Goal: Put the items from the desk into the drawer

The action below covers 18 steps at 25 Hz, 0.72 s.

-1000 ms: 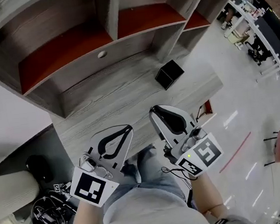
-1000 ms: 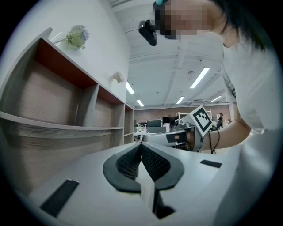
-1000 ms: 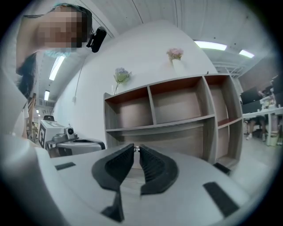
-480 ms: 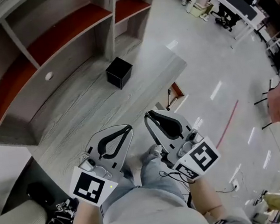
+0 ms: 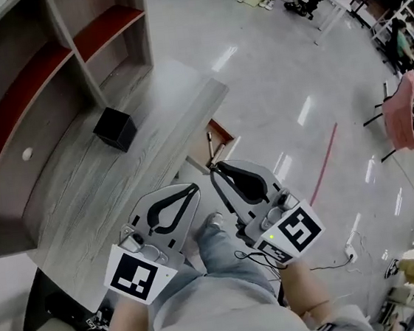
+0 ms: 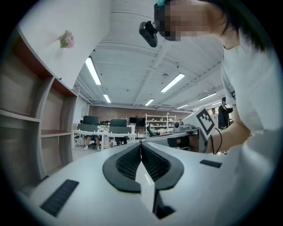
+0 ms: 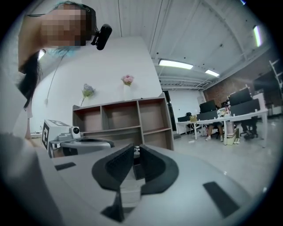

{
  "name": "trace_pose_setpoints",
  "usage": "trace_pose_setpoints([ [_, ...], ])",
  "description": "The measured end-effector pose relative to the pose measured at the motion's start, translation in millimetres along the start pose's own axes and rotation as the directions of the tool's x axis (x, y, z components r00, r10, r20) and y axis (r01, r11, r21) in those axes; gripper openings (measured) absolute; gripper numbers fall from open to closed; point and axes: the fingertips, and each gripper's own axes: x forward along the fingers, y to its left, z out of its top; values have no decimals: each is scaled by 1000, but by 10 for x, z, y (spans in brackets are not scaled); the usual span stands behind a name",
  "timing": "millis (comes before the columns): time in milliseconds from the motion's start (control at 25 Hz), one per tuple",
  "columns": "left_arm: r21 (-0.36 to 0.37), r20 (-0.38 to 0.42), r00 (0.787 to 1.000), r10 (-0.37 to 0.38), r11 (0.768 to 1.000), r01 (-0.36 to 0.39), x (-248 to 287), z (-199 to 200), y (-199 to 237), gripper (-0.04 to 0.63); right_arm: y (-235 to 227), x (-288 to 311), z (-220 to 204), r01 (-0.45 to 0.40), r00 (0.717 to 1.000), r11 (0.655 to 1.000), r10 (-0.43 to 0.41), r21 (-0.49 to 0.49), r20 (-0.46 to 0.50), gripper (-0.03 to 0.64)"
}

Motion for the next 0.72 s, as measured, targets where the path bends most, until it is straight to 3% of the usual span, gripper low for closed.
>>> trace_pose_setpoints([
  [360,25,12,998,-57,998,56,1155,81,-389,11,-1029,-556,-9,42,999,999,-42,3,4,51],
  [720,63,-50,992,-117,991,120,1633,19,-597,11,-1532,-709,-85,71,997,997,-71,22,1,51],
])
